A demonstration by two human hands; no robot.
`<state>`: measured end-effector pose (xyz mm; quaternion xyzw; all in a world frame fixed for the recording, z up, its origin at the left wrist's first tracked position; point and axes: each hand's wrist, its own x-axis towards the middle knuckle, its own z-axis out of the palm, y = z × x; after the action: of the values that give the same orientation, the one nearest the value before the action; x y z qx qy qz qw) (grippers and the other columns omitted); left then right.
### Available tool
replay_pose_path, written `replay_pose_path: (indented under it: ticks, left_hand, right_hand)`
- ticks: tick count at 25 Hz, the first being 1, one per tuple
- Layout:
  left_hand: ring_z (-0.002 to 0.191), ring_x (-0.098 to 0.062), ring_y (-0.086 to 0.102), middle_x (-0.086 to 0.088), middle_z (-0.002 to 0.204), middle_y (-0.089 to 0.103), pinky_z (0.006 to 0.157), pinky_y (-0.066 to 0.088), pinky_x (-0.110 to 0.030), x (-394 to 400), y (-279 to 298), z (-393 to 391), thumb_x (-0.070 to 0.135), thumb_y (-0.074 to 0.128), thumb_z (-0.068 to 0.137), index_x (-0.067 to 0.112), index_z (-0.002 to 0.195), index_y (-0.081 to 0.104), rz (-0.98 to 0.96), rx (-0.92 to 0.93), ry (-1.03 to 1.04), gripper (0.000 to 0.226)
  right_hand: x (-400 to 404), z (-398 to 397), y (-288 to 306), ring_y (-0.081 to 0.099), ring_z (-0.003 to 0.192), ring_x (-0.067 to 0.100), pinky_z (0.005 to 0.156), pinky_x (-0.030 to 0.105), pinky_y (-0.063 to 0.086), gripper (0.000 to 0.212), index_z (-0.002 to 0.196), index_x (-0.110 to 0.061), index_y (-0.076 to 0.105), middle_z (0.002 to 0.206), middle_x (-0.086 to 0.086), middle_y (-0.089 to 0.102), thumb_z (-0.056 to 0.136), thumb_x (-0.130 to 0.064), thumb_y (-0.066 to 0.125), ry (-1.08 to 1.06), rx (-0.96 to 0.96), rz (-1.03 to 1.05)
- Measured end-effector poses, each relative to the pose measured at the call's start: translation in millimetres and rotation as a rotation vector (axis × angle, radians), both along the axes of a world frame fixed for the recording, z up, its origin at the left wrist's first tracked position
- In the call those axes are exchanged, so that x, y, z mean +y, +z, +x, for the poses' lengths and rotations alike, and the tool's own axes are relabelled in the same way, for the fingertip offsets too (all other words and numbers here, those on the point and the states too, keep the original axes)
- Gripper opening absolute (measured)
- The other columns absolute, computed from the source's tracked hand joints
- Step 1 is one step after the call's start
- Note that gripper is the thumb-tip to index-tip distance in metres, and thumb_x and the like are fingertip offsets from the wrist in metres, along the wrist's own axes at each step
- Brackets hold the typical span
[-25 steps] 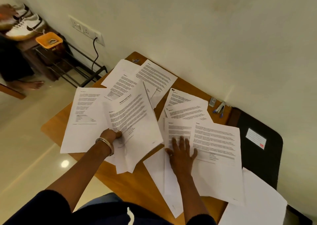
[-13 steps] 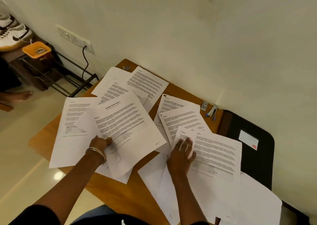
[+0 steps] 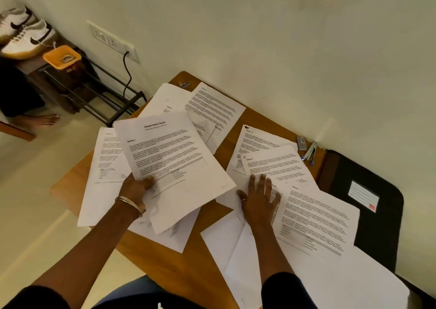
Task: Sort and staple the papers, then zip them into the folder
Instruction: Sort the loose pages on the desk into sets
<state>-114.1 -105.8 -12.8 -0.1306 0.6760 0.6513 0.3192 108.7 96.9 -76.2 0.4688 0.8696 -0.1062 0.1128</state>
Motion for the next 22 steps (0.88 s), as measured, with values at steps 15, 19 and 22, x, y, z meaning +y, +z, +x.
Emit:
replay_pose_path:
  ticks: [15, 19, 22]
  left_hand:
    - [0.104, -0.032, 0.056, -0.014, 0.124, 0.057, 0.092, 0.045, -0.045, 22.5, -12.5, -6.6, -0.005, 0.054, 0.088, 0.007, 0.127, 0.052, -0.064, 0.004, -0.090, 0.041]
    - [0.101, -0.033, 0.057, -0.014, 0.122, 0.059, 0.090, 0.046, -0.046, 25.1, -11.9, 6.4, -0.006, 0.055, 0.086, 0.010, 0.125, 0.054, -0.076, -0.004, -0.147, 0.041]
    - [0.103, -0.034, 0.056, -0.014, 0.123, 0.058, 0.091, 0.046, -0.049, 20.5, -11.4, 15.3, -0.006, 0.056, 0.086, 0.011, 0.125, 0.054, -0.120, -0.010, -0.180, 0.043]
  right_hand:
    - [-18.0, 13.7, 3.5, 0.032, 0.135, 0.032, 0.099, 0.064, 0.033, 0.063, 0.131, -0.016, 0.057, 0.142, 0.012, 0.049, 0.079, -0.050, 0.067, -0.087, 0.104, 0.248]
    - [-59.7, 31.3, -8.0, 0.030, 0.135, 0.034, 0.096, 0.066, 0.035, 0.067, 0.132, -0.015, 0.056, 0.143, 0.015, 0.047, 0.075, -0.044, 0.074, -0.017, 0.140, 0.219]
    - [-79.3, 37.4, -9.8, 0.026, 0.135, 0.035, 0.093, 0.065, 0.038, 0.060, 0.130, -0.025, 0.059, 0.146, 0.018, 0.042, 0.075, -0.044, 0.074, -0.045, 0.159, 0.199]
